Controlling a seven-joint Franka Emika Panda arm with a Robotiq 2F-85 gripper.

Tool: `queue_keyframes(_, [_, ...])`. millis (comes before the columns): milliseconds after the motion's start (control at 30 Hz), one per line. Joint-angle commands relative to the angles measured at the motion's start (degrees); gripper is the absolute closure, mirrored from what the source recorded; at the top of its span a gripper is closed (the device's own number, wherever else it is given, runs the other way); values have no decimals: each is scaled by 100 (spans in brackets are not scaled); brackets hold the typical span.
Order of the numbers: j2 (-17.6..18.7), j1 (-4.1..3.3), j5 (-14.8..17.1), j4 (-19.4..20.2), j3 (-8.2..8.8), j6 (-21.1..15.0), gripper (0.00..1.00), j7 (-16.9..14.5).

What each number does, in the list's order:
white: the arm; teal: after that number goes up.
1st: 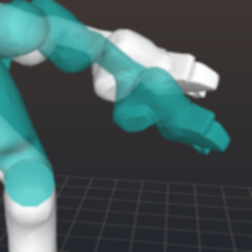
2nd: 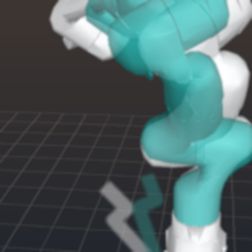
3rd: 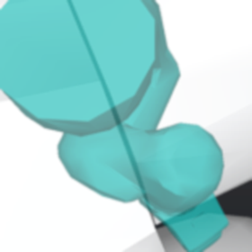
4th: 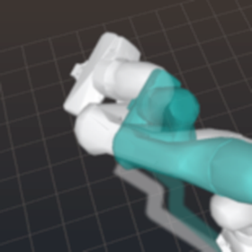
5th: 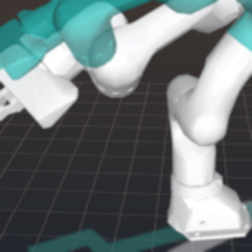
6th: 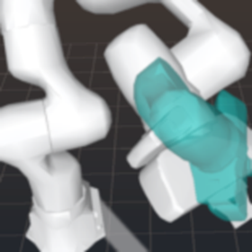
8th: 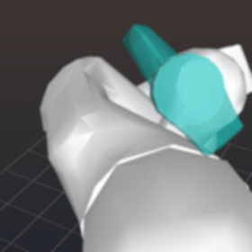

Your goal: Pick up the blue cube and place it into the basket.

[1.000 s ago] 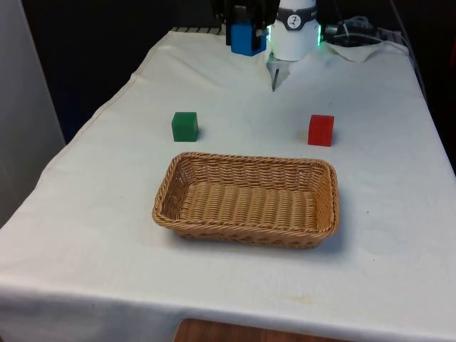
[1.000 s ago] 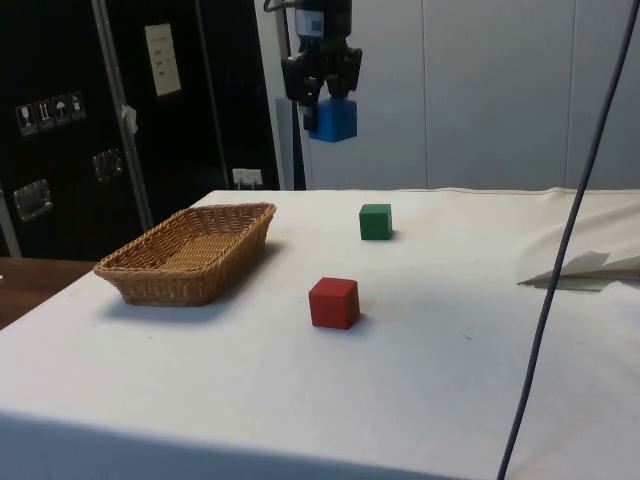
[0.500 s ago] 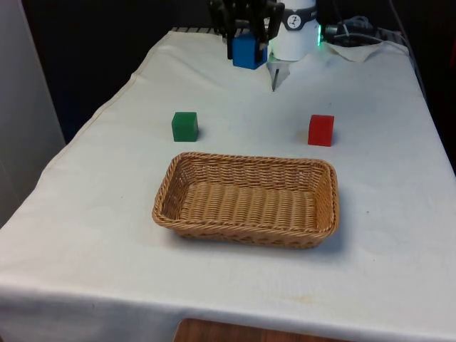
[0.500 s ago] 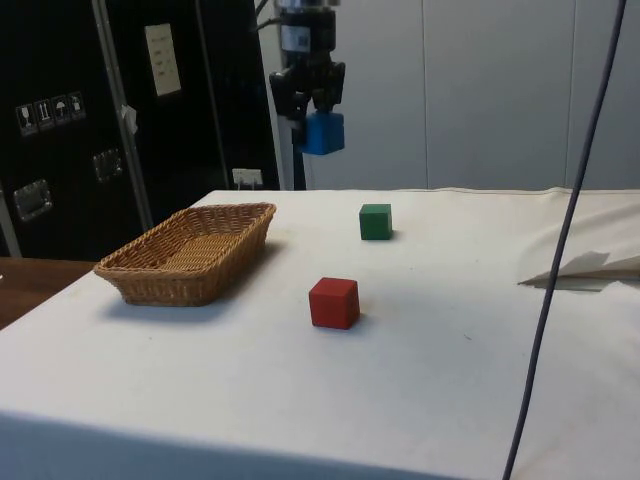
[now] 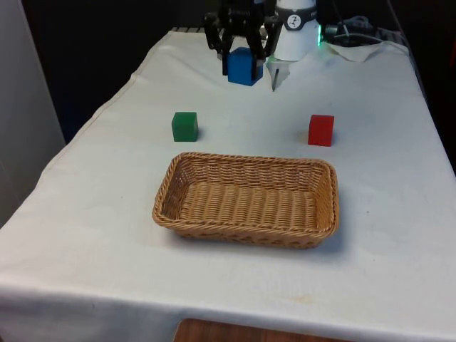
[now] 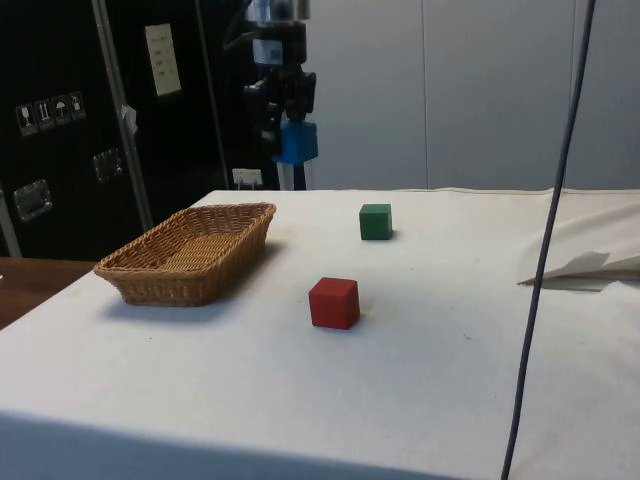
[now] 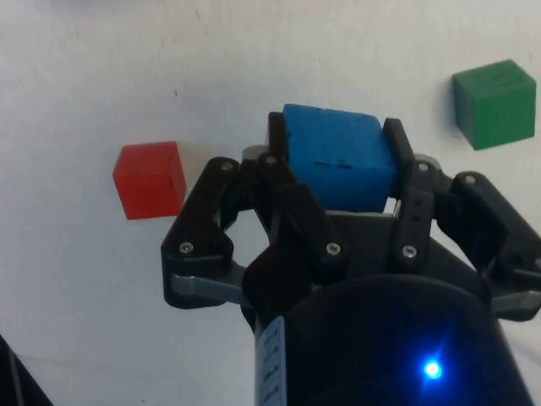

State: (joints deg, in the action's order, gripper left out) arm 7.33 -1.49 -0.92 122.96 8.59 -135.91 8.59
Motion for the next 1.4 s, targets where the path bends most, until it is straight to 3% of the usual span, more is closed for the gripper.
queue_keyframes(0, [40, 0, 0, -46, 0, 0, 98, -34])
queue_keyframes(500, [430, 17, 63, -550, -17, 40, 98, -733])
queue_keyframes(667, [498, 0, 0, -642, 6, 6, 98, -768])
queue_keyframes(733, [710, 6, 57, -905, -23, 92, 98, -837])
queue_keyframes(933, [974, -6, 0, -1215, -29, 115, 98, -802])
queue_keyframes(1167, [1541, 11, 103, -1971, -149, 447, 98, -865])
queue_keyframes(1200, [1484, -6, 23, -1891, -103, 361, 98, -808])
queue_keyframes(1367, [1868, 11, 143, -2366, -206, 550, 98, -877])
